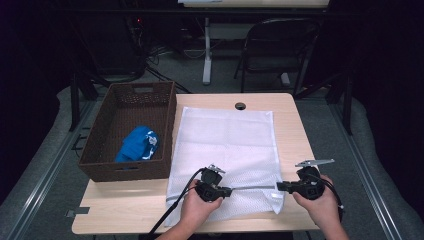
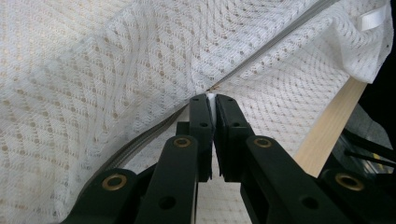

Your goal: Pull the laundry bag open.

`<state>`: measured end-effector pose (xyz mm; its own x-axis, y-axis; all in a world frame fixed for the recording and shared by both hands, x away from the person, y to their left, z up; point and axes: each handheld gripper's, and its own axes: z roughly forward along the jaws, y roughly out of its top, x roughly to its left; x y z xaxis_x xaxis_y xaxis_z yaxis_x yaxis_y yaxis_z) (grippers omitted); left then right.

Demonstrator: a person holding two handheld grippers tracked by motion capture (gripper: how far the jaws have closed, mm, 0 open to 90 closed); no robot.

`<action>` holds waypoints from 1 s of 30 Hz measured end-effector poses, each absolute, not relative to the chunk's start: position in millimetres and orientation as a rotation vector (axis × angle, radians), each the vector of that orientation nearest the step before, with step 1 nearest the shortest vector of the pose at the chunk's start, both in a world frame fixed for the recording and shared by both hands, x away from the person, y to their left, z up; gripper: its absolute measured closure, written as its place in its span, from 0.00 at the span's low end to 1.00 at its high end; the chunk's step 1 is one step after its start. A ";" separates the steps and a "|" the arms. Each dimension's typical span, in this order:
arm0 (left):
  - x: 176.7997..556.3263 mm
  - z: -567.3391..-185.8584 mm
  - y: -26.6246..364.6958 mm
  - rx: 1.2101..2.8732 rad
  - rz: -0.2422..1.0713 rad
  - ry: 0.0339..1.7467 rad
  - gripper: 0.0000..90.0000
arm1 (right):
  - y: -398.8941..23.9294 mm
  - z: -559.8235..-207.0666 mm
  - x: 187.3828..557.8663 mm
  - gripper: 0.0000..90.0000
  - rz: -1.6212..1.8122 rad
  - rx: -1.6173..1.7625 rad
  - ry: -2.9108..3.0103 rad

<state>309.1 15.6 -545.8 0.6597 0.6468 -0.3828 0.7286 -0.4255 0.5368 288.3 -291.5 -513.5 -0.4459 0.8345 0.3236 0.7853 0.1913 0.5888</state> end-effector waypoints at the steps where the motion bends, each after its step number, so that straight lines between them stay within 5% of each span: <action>1: 308.6 -545.5 16.6 2.187 -0.147 1.057 0.96 | -291.5 -513.5 288.3 0.97 1.102 1.615 2.371; 30: 301.4 -543.0 40.2 2.194 -0.109 1.085 0.96 | -291.0 -513.5 287.8 0.97 1.105 1.613 2.380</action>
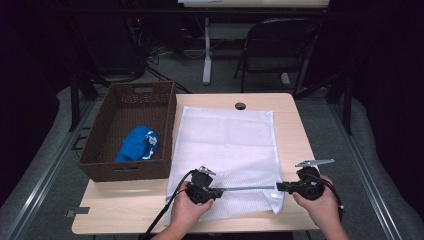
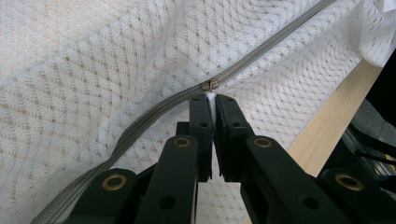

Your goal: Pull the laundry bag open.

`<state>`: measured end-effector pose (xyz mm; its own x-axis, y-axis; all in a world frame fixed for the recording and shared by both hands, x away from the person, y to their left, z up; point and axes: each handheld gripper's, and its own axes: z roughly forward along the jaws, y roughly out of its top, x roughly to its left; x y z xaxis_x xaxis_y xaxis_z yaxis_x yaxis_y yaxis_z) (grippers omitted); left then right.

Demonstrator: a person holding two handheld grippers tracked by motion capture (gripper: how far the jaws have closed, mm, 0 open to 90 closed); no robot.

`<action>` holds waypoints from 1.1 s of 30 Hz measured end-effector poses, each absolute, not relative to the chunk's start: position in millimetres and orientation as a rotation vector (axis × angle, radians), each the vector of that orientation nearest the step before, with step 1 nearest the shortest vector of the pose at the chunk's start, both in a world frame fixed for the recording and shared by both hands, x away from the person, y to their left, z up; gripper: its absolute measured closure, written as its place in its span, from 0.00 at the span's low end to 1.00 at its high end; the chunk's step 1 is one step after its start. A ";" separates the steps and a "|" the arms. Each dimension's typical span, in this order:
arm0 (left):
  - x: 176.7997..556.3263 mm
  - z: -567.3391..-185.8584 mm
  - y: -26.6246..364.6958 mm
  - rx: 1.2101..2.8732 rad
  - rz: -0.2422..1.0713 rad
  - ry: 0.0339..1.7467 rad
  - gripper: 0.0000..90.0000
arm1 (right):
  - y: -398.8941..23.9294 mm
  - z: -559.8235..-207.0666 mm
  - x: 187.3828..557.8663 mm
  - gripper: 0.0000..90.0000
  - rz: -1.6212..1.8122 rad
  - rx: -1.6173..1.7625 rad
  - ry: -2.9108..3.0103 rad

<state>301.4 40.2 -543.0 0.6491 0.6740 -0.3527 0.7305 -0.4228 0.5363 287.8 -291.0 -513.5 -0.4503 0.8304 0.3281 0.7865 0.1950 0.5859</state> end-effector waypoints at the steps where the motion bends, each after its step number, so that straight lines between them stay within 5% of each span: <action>1: 301.6 -543.1 40.7 2.202 -0.109 1.080 0.96 | -290.7 -513.4 287.7 0.97 1.103 1.613 2.383; 20: 301.8 -547.7 39.4 2.219 -0.032 1.143 0.97 | -288.0 -512.8 286.0 0.97 1.070 1.599 2.374; 23: 306.2 -550.2 49.6 2.170 -0.125 1.177 0.97 | -294.6 -511.5 286.5 0.97 1.074 1.622 2.346; 33: 304.3 -550.0 51.9 2.202 -0.092 1.165 0.97 | -291.9 -514.2 287.3 0.97 1.051 1.615 2.354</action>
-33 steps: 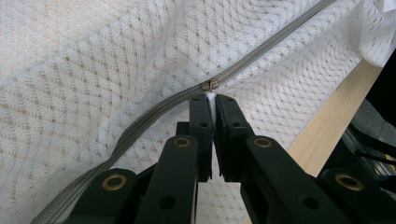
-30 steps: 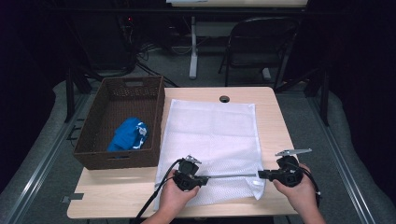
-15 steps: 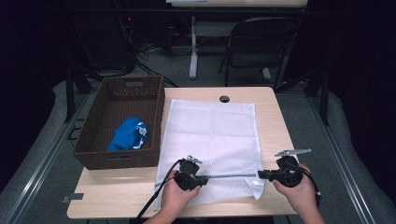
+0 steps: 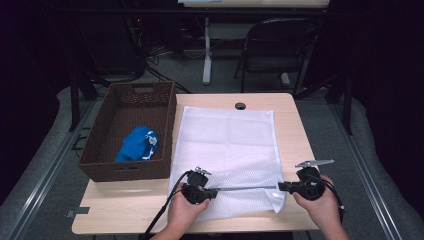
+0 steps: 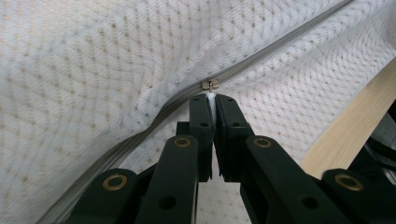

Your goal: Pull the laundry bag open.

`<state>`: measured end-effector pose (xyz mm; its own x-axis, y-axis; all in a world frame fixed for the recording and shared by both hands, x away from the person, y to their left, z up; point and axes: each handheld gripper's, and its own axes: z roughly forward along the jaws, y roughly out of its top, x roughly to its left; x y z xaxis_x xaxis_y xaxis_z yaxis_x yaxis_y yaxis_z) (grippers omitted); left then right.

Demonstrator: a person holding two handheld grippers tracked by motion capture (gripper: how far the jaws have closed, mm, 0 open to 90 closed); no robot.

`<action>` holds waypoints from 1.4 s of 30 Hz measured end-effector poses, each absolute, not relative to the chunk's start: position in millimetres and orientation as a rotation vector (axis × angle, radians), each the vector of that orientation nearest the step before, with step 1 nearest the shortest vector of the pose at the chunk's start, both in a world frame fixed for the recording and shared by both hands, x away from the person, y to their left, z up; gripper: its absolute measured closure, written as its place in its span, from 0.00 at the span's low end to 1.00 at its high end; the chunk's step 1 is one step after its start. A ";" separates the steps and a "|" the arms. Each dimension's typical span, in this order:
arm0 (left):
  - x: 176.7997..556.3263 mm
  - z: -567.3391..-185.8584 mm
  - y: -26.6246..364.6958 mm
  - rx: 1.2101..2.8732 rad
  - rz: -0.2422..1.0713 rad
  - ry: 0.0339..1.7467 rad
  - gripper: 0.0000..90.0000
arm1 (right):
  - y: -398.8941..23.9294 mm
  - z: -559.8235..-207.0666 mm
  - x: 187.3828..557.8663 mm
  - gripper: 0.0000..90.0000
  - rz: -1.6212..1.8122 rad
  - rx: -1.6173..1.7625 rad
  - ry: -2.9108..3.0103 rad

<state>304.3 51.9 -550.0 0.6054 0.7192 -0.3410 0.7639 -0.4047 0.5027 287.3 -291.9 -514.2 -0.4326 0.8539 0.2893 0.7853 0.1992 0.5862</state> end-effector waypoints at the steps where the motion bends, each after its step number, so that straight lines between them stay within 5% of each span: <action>1: 303.7 -549.0 53.3 2.204 -0.088 1.163 0.97 | -292.9 -514.6 287.7 0.97 1.051 1.618 2.355; 42: 287.9 -547.2 126.9 2.158 -0.025 1.264 0.97 | -295.9 -517.0 289.8 0.97 1.063 1.629 2.354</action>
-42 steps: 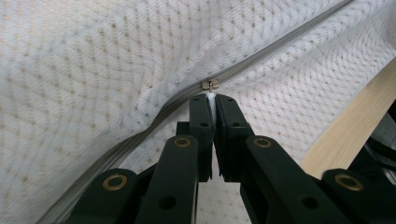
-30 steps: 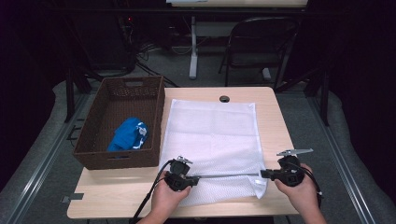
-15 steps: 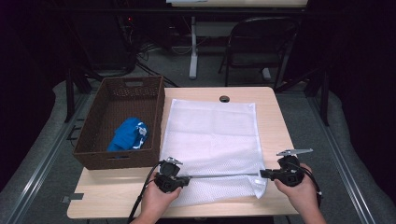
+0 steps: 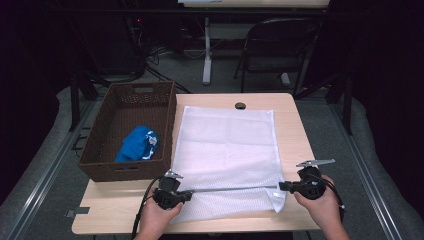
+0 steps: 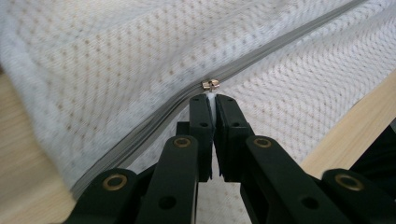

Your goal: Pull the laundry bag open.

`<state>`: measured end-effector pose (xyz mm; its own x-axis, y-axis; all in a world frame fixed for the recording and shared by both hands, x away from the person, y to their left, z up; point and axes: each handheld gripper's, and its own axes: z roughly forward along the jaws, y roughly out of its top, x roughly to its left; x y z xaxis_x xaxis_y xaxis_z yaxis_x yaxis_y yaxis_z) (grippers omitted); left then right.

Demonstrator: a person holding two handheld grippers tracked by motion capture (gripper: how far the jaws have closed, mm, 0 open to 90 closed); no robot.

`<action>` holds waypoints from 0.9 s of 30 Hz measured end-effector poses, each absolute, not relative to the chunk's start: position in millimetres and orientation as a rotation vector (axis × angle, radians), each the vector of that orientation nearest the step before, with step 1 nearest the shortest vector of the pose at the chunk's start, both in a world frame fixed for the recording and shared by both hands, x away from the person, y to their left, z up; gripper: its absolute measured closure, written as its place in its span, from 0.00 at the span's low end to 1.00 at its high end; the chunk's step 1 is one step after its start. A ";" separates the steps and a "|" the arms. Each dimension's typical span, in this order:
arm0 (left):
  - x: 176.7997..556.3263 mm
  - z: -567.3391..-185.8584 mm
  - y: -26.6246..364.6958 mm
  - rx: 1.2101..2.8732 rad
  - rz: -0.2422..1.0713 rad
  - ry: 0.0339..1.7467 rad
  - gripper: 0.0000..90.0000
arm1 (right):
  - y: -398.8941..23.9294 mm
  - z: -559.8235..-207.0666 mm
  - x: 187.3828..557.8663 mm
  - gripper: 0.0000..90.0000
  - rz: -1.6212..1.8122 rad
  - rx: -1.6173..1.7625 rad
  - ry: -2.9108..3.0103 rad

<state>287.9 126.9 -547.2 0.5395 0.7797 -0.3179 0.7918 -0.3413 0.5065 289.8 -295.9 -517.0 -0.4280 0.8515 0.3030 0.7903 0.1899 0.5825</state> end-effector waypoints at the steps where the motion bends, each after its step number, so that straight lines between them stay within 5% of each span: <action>1: 287.5 -547.4 128.8 2.155 -0.028 1.267 0.97 | -296.1 -517.0 289.8 0.97 1.063 1.630 2.351; 27: 277.0 -544.6 163.6 2.137 0.004 1.321 0.97 | -300.4 -518.8 291.1 0.97 1.042 1.654 2.343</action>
<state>277.0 163.6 -544.6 0.4998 0.8101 -0.3065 0.8080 -0.3086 0.5019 291.1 -300.4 -518.8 -0.4092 0.8616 0.3002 0.8001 0.1806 0.5721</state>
